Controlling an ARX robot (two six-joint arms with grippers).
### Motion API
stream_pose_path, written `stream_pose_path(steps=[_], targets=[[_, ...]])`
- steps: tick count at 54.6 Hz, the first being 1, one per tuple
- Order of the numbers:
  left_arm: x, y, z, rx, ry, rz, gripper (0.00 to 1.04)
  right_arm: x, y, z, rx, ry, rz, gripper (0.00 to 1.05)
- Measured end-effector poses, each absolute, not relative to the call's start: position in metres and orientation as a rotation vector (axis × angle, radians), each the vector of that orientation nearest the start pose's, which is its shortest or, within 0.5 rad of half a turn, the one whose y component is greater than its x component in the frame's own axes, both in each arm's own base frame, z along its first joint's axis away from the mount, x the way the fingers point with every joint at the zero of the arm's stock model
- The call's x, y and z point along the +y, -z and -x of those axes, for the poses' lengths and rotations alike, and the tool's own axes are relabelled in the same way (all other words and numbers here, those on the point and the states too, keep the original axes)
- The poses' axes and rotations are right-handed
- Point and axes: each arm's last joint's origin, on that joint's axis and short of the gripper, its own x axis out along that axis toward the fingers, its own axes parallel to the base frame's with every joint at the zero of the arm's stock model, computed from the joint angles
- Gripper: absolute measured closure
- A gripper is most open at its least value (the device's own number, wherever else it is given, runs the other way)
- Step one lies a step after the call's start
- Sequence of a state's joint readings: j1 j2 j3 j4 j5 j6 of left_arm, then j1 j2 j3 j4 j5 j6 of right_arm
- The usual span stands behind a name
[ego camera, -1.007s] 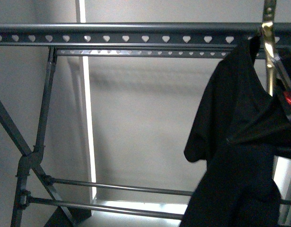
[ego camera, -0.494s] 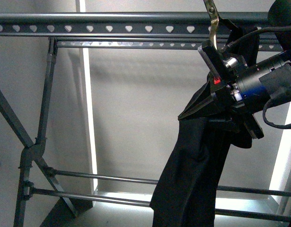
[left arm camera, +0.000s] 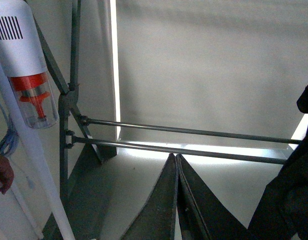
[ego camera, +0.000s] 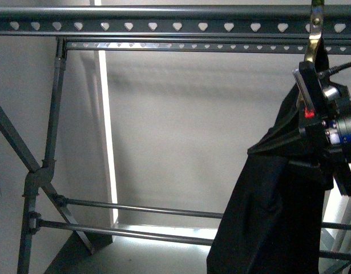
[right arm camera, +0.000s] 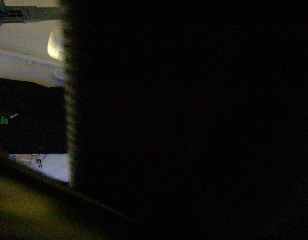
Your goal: Hang clothes on hanger
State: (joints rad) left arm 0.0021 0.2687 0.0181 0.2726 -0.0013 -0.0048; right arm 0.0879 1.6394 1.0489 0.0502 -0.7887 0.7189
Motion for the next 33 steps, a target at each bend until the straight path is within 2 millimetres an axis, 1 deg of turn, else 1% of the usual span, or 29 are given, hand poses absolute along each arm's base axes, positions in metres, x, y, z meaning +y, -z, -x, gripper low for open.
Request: stream_pose_path(steps=[5, 14, 20, 25, 28, 29, 31, 32, 33], targets=[[0.0, -0.173, -0.112, -0.023, -0.003, 0.005, 1.01, 0.051, -0.224, -0.342, 0.849, -0.626, -0.883, 1.01], [0.0, -0.173, -0.11, -0.022, -0.003, 0.005, 1.01, 0.049, -0.221, -0.342, 0.886, -0.608, -0.91, 1.01], [0.0, -0.173, -0.108, -0.023, -0.003, 0.005, 1.01, 0.047, -0.228, -0.352, 0.899, -0.602, -0.916, 1.01], [0.0, -0.168, -0.101, 0.01, -0.003, 0.005, 1.0, 0.044, -0.243, -0.374, 0.883, -0.601, -0.916, 1.01], [0.0, -0.169, -0.098, -0.009, -0.002, 0.005, 0.91, 0.042, -0.252, -0.389, 0.865, -0.596, -0.912, 1.01], [0.0, -0.17, -0.097, -0.015, -0.002, 0.005, 0.85, 0.041, -0.256, -0.396, 0.857, -0.593, -0.909, 1.01], [0.0, -0.17, -0.097, -0.016, -0.003, 0.005, 0.78, 0.041, -0.261, -0.405, 0.842, -0.593, -0.904, 1.01], [0.0, -0.17, -0.097, -0.016, -0.003, 0.005, 0.77, 0.041, -0.262, -0.407, 0.839, -0.594, -0.902, 1.01], [0.0, -0.17, -0.097, -0.016, -0.003, 0.005, 0.72, 0.041, -0.265, -0.411, 0.833, -0.597, -0.898, 1.01]])
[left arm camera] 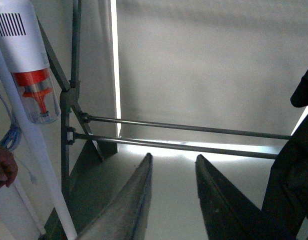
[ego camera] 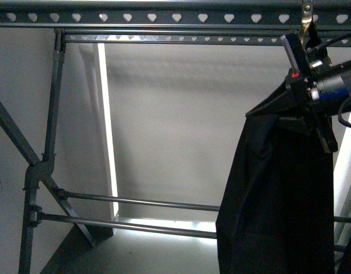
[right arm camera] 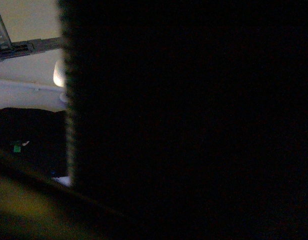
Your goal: Hang clothes on hanger
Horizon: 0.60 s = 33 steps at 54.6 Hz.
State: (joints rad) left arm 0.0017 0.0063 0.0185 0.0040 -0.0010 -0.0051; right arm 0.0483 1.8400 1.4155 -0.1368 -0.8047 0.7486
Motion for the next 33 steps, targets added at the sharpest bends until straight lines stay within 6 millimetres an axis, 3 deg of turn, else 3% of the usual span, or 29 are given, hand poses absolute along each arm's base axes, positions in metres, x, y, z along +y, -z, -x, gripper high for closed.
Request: stream_pose_path(steps=[15, 22, 33], targets=[[0.0, -0.17, -0.097, -0.016, -0.003, 0.005, 0.31, 0.042, -0.282, -0.46, 0.802, -0.606, -0.915, 1.01], [0.0, -0.17, -0.097, -0.016, -0.002, 0.005, 0.05, 0.043, -0.287, -0.483, 0.802, -0.577, -0.939, 1.01], [0.0, -0.17, -0.097, -0.017, -0.002, 0.004, 0.07, 0.041, -0.284, -0.509, 0.817, -0.527, -1.0, 1.01]])
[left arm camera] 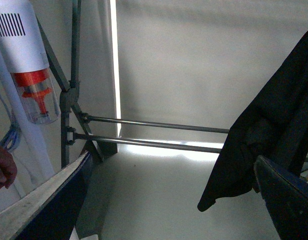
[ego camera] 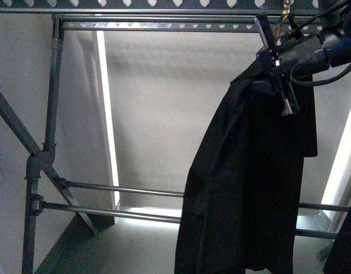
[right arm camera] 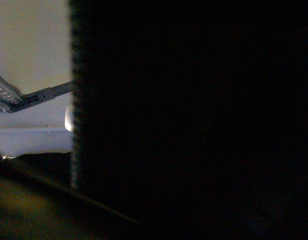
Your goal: Hang clothes on hanger
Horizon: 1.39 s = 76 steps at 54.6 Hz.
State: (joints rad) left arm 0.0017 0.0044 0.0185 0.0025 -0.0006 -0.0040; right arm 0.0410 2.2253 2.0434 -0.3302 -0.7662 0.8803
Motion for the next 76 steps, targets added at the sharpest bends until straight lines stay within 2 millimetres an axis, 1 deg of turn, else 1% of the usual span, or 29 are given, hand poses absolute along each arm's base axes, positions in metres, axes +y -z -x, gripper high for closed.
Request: stream_pose_path(steps=[6, 12, 24, 29, 35, 36, 40, 45, 48, 52, 54, 56, 57, 60, 63, 68, 69, 70, 71, 72, 75, 76], targets=[[0.0, -0.17, -0.097, -0.017, -0.002, 0.004, 0.07, 0.037, -0.283, -0.511, 0.803, -0.519, -1.005, 1.01], [0.0, -0.17, -0.097, -0.017, -0.002, 0.004, 0.07, 0.032, -0.276, -0.512, 0.793, -0.509, -1.019, 1.01], [0.0, -0.17, -0.097, -0.017, -0.003, 0.004, 0.07, 0.018, -0.25, -0.506, 0.797, -0.449, -1.033, 1.01], [0.0, -0.17, -0.097, -0.017, -0.002, 0.004, 0.07, 0.015, -0.25, -0.504, 0.788, -0.447, -1.022, 1.01], [0.0, -0.17, -0.097, -0.017, -0.002, 0.004, 0.07, 0.011, -0.249, -0.494, 0.768, -0.433, -1.015, 1.01], [0.0, -0.17, -0.097, -0.017, -0.003, 0.004, 0.07, 0.011, -0.249, -0.493, 0.758, -0.432, -1.01, 1.0], [0.0, -0.17, -0.097, -0.017, -0.003, 0.004, 0.07, 0.01, -0.248, -0.488, 0.713, -0.406, -0.985, 0.87], [0.0, -0.17, -0.097, -0.017, -0.002, 0.004, 0.07, 0.007, -0.247, -0.483, 0.672, -0.359, -0.934, 0.77], [0.0, -0.17, -0.097, -0.017, -0.002, 0.004, 0.07, 0.001, -0.247, -0.477, 0.635, -0.306, -0.887, 0.68], [0.0, -0.17, -0.097, -0.017, -0.002, 0.004, 0.07, -0.009, -0.249, -0.469, 0.587, -0.264, -0.835, 0.59], [0.0, -0.17, -0.097, -0.017, -0.003, 0.004, 0.07, -0.019, -0.252, -0.458, 0.553, -0.233, -0.806, 0.52], [0.0, -0.17, -0.097, -0.017, -0.003, 0.004, 0.07, -0.035, -0.26, -0.442, 0.509, -0.188, -0.765, 0.43], [0.0, -0.17, -0.097, -0.017, -0.003, 0.004, 0.07, -0.039, -0.258, -0.438, 0.505, -0.169, -0.749, 0.41], [0.0, -0.17, -0.097, -0.017, -0.002, 0.004, 0.07, -0.06, -0.264, -0.412, 0.458, -0.115, -0.686, 0.31], [0.0, -0.17, -0.097, -0.017, -0.003, 0.004, 0.07, -0.074, -0.268, -0.394, 0.437, -0.097, -0.652, 0.24], [0.0, -0.17, -0.097, -0.017, -0.002, 0.004, 0.07, -0.097, -0.274, -0.356, 0.403, -0.061, -0.602, 0.1], [0.0, -0.17, -0.097, -0.017, -0.002, 0.004, 0.07, -0.1, -0.275, -0.351, 0.399, -0.055, -0.596, 0.08], [0.0, -0.17, -0.097, -0.017, -0.002, 0.004, 0.07, -0.104, -0.276, -0.342, 0.392, -0.045, -0.584, 0.06], [0.0, -0.17, -0.097, -0.017, -0.002, 0.004, 0.07, -0.106, -0.276, -0.337, 0.388, -0.043, -0.577, 0.05], [0.0, -0.17, -0.097, -0.017, -0.002, 0.004, 0.07, -0.109, -0.277, -0.328, 0.382, -0.04, -0.565, 0.06], [0.0, -0.17, -0.097, -0.017, -0.002, 0.004, 0.07, -0.113, -0.277, -0.31, 0.371, -0.048, -0.542, 0.08], [0.0, -0.17, -0.097, -0.017, -0.002, 0.004, 0.07, -0.114, -0.277, -0.301, 0.366, -0.053, -0.535, 0.08]])
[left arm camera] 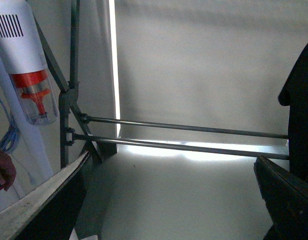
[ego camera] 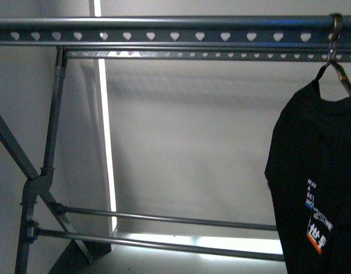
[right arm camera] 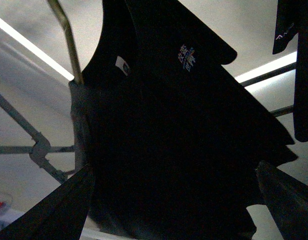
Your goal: Hang clothes on hanger
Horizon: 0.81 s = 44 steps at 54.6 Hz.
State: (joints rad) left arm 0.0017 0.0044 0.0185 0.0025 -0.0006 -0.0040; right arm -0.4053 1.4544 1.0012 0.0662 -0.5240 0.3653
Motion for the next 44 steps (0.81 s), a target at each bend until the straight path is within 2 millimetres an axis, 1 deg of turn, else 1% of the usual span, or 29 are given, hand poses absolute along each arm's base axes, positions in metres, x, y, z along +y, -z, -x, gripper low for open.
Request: stream_pose_path(steps=[3, 5, 6, 7, 9, 10, 11, 12, 14, 17, 20, 24, 27, 30, 34, 35, 37, 39, 41, 44], targets=[[0.0, -0.17, -0.097, -0.017, -0.002, 0.004, 0.07, -0.113, -0.278, -0.285, 0.353, -0.067, -0.511, 0.08], [0.0, -0.17, -0.097, -0.017, -0.002, 0.004, 0.07, -0.112, -0.279, -0.268, 0.337, -0.084, -0.488, 0.07], [0.0, -0.17, -0.097, -0.017, -0.002, 0.004, 0.07, -0.111, -0.28, -0.255, 0.32, -0.086, -0.47, 0.07], [0.0, -0.17, -0.097, -0.017, -0.002, 0.004, 0.07, -0.11, -0.281, -0.251, 0.312, -0.084, -0.465, 0.07], [0.0, -0.17, -0.097, -0.017, -0.002, 0.004, 0.07, -0.107, -0.283, -0.234, 0.28, -0.086, -0.428, 0.07], [0.0, -0.17, -0.097, -0.017, -0.003, 0.004, 0.07, -0.104, -0.285, -0.222, 0.25, -0.08, -0.397, 0.07], [0.0, -0.17, -0.097, -0.017, -0.003, 0.004, 0.07, -0.101, -0.286, -0.213, 0.222, -0.071, -0.366, 0.07], [0.0, -0.17, -0.097, -0.017, -0.002, 0.004, 0.07, -0.097, -0.288, -0.2, 0.177, -0.05, -0.306, 0.07], [0.0, -0.17, -0.097, -0.017, -0.002, 0.004, 0.07, -0.09, -0.29, -0.184, 0.108, -0.025, -0.215, 0.07], [0.0, -0.17, -0.097, -0.017, -0.002, 0.004, 0.07, -0.071, -0.289, -0.151, -0.057, 0.043, -0.004, 0.07], [0.0, -0.17, -0.097, -0.017, -0.002, 0.004, 0.07, -0.055, -0.283, -0.127, -0.189, 0.091, 0.155, 0.07], [0.0, -0.17, -0.097, -0.017, -0.002, 0.004, 0.07, -0.037, -0.273, -0.106, -0.36, 0.149, 0.267, 0.07], [0.0, -0.17, -0.097, -0.017, -0.002, 0.004, 0.07, -0.028, -0.267, -0.098, -0.464, 0.172, 0.299, 0.07], [0.0, -0.17, -0.097, -0.017, -0.003, 0.004, 0.07, -0.018, -0.256, -0.095, -0.553, 0.194, 0.307, 0.07], [0.0, -0.17, -0.097, -0.017, -0.003, 0.004, 0.07, -0.004, -0.227, -0.099, -0.59, 0.196, 0.275, 0.07], [0.0, -0.17, -0.097, -0.017, -0.003, 0.004, 0.07, -0.002, -0.224, -0.099, -0.589, 0.194, 0.268, 0.07], [0.0, -0.17, -0.097, -0.017, -0.005, 0.004, 0.07, 0.005, -0.221, -0.101, -0.594, 0.19, 0.254, 0.07], [0.0, -0.17, -0.097, -0.016, -0.003, 0.004, 0.07, 0.013, -0.224, -0.1, -0.622, 0.176, 0.213, 0.08], [0.0, -0.17, -0.097, -0.016, 0.003, 0.002, 0.07, 0.02, -0.221, -0.102, -0.514, 0.13, 0.162, 0.15], [0.0, -0.17, -0.097, -0.015, 0.0, 0.002, 0.07, 0.027, -0.207, -0.101, -0.338, 0.06, 0.09, 0.24]])
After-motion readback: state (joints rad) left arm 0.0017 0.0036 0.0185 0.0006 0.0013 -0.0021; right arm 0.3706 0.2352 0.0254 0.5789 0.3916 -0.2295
